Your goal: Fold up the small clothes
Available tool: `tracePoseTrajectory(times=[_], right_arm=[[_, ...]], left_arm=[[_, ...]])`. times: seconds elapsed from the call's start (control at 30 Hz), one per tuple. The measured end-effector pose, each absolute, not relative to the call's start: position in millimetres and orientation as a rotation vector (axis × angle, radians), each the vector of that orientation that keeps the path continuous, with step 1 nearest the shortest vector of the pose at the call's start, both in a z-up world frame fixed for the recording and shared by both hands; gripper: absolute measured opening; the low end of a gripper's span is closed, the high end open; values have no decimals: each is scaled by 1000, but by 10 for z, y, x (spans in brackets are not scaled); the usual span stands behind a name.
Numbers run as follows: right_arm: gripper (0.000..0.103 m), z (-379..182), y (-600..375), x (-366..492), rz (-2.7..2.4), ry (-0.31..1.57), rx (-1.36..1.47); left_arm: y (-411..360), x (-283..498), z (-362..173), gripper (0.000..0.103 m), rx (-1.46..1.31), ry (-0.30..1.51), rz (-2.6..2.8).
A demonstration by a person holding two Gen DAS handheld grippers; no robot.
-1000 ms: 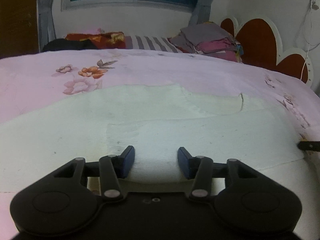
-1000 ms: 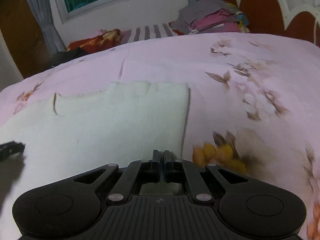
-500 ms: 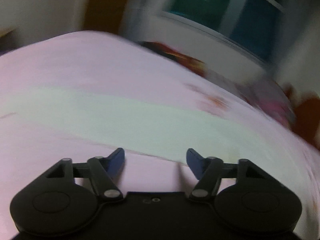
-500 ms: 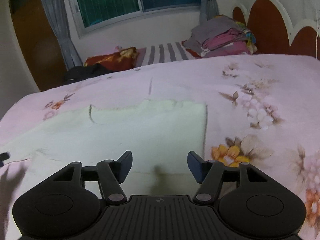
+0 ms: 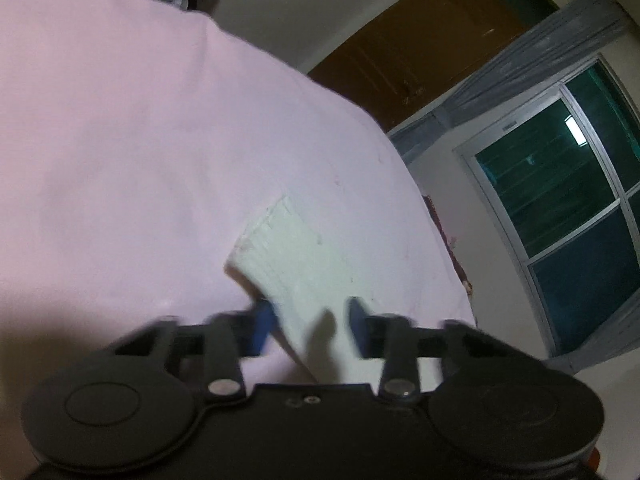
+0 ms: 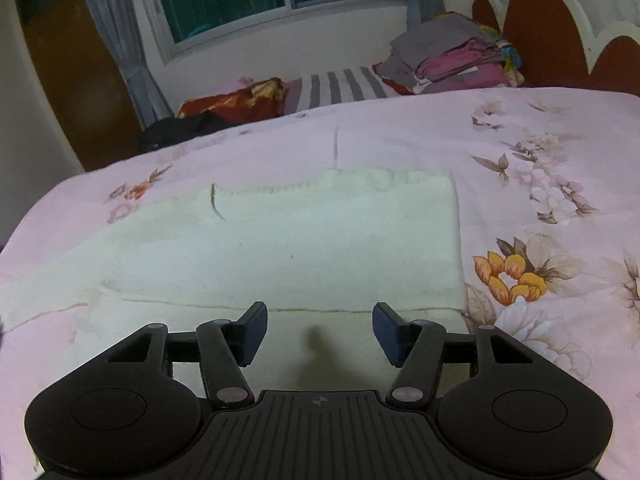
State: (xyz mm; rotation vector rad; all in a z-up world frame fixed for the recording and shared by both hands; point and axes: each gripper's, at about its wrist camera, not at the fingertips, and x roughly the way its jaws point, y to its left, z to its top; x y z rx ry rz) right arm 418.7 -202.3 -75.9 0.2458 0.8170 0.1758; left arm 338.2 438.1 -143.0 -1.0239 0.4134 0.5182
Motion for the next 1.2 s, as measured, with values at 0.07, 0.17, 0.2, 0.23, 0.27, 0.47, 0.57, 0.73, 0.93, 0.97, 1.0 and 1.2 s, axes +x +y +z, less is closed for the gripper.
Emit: tracePoseTrajectory(times=[0.07, 0.17, 0.2, 0.23, 0.27, 0.47, 0.57, 0.73, 0.93, 0.97, 1.0, 1.2], right_arm=[[59, -765, -2095, 4205, 154, 816, 286], [59, -776, -2212, 4219, 109, 829, 324], [59, -765, -2251, 4203, 101, 823, 325], [59, -759, -2285, 4186, 99, 819, 330], [59, -756, -2313, 4172, 96, 817, 334], [59, -786, -2465, 4103, 62, 809, 357], [59, -794, -2541, 4075, 41, 802, 370], [59, -783, -2743, 4058, -4, 788, 387], [59, -793, -3055, 3982, -32, 778, 421], [59, -795, -3102, 3961, -37, 777, 427], [59, -801, -3157, 3937, -43, 779, 437], [59, -774, -3473, 3811, -70, 776, 498]], left_arm=[[4434, 3396, -1510, 3, -1062, 406, 523], [4383, 3437, -1481, 3, -1023, 406, 529], [4340, 3473, -1443, 2, -1006, 408, 520], [4282, 3515, -1392, 2, -981, 408, 506], [4225, 3580, -1326, 2, -948, 408, 484], [3566, 4192, -980, 2, -818, 450, 273], [3005, 4540, -876, 2, -738, 504, 147], [1900, 4993, -800, 2, -560, 601, -69], [716, 5252, -837, 3, -355, 697, -255], [530, 5284, -857, 2, -322, 715, -283], [346, 5337, -892, 2, -299, 730, -303], [-419, 5197, -1086, 2, -181, 805, -413]])
